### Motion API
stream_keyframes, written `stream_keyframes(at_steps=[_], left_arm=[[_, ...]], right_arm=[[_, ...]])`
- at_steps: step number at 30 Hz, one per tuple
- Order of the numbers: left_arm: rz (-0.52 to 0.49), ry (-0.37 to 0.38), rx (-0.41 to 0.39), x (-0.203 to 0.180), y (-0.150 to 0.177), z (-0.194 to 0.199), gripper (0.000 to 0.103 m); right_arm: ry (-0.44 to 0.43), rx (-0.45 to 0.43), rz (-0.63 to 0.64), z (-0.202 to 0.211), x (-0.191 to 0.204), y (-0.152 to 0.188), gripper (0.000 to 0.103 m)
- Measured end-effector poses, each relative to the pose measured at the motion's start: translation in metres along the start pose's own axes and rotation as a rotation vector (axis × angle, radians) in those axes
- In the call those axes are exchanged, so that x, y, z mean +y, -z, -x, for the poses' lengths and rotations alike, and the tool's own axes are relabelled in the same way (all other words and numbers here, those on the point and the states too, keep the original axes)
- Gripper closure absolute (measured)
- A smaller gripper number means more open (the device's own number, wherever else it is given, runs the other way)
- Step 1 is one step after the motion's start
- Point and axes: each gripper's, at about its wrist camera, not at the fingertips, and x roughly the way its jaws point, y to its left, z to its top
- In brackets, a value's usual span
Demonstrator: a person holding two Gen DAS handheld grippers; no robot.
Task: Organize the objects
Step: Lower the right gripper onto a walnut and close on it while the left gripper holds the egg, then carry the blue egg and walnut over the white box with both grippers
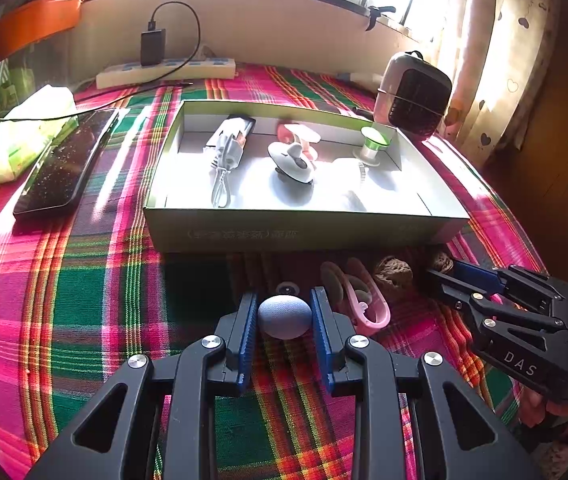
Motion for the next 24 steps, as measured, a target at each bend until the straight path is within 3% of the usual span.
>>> stream_keyframes(at_steps=[24], left_arm=[[-0.014,0.0,-0.039,-0.003,-0.003,0.017,0.079]], right_arm=[[-0.023,-0.048,-0.003,0.017,0.0,-0.002,0.07]])
